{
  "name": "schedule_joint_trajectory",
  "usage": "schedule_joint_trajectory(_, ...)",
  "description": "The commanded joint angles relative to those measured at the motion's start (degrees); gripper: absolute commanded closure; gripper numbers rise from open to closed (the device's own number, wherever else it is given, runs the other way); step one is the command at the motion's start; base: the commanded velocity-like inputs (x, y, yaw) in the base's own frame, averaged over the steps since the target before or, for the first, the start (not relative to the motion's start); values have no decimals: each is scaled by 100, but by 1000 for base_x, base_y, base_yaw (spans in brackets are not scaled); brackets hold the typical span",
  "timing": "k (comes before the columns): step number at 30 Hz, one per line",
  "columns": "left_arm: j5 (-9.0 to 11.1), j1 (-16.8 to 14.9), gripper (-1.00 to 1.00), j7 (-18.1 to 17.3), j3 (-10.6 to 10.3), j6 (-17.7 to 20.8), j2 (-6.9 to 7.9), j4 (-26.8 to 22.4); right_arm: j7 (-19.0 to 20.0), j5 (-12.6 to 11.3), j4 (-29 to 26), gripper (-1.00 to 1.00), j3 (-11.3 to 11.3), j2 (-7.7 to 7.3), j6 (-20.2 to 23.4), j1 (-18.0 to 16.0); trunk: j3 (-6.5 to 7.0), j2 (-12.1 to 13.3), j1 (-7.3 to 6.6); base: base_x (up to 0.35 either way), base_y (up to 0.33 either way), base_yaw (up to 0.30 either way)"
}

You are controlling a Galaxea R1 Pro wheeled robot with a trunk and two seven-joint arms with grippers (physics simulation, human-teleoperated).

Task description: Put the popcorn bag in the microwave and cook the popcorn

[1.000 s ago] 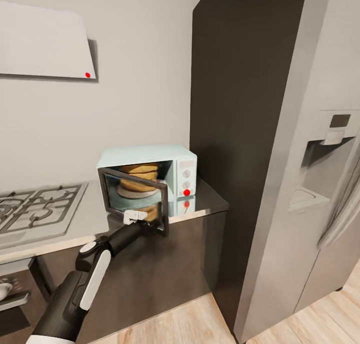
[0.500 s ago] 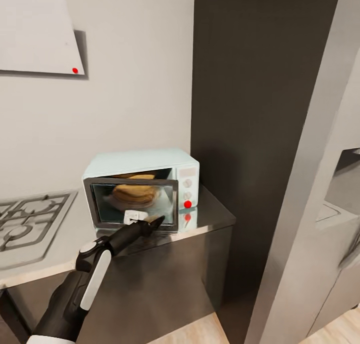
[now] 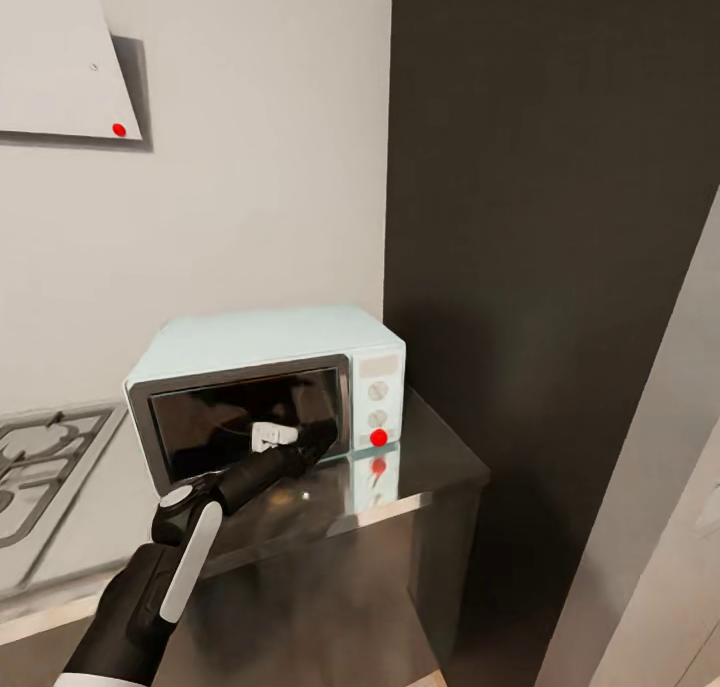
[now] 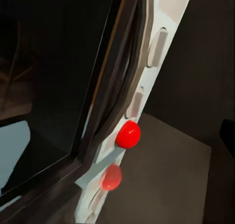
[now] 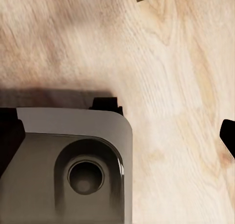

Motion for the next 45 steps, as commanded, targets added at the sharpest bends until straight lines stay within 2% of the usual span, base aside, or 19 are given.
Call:
schedule_joint_trajectory(1,8,-45,-100,479,7,15,2,-2,21,27,18,-100,-40,-3,-35,-8,-5,-1,3,139,0,0)
schedule_joint_trajectory(9,22,-46,-100,491,7,20,2,-5,23,24,18,-100,-40,-3,-28,-8,-5,-1,3,-2,0,0)
schedule_joint_trajectory(29,64,-45,-100,471,7,54,-11,23,23,26,18,-100,-31,7,-17,-8,-5,-1,3,-337,0,0)
schedule_joint_trajectory(31,70,-44,-100,465,-110,85,-87,248,23,35,18,-100,-28,11,-17,-8,-5,-1,3,-346,0,0)
schedule_joint_trajectory(32,78,-43,-100,467,-326,106,-200,572,23,39,18,-100,-24,18,-17,-8,-5,-1,3,-346,0,0)
schedule_joint_trajectory(34,73,-41,-100,506,-518,115,-308,959,23,37,18,-100,-29,21,-17,-8,-5,-1,3,-342,0,0)
schedule_joint_trajectory(35,80,-41,-100,632,-673,118,-406,1421,23,36,18,-100,-30,22,-17,-8,-5,-1,3,-332,0,0)
schedule_joint_trajectory(36,89,-42,-100,721,-720,114,-430,1701,22,36,18,-100,-31,23,-16,-8,-5,-1,3,-329,0,0)
schedule_joint_trajectory(37,97,-42,-100,832,-760,97,-451,2273,18,36,18,-100,-31,23,-15,-8,-5,-1,3,-325,0,0)
schedule_joint_trajectory(38,68,-43,-100,923,-781,59,-474,3236,16,36,18,-100,-31,23,-14,-8,-5,-1,3,-317,-16,0)
schedule_joint_trajectory(41,90,-46,-100,973,-777,23,-459,5402,15,36,18,-100,-24,28,-9,-8,-5,-1,3,-314,-71,0)
schedule_joint_trajectory(42,99,-46,-100,977,-771,20,-442,5783,15,36,18,-100,-24,33,-9,-8,-5,-1,3,-313,-87,0)
schedule_joint_trajectory(43,114,-43,-100,983,-766,14,-426,6408,15,36,18,-100,-23,37,-8,-8,-5,-1,3,-313,-85,0)
schedule_joint_trajectory(44,119,-42,-100,990,-766,-70,-438,7017,15,36,18,-100,-23,39,-4,-8,-5,-1,3,-310,-84,0)
schedule_joint_trajectory(45,129,-41,-100,1001,-763,-230,-444,7386,15,36,18,-100,-23,39,1,-8,-5,-1,3,-300,-83,0)
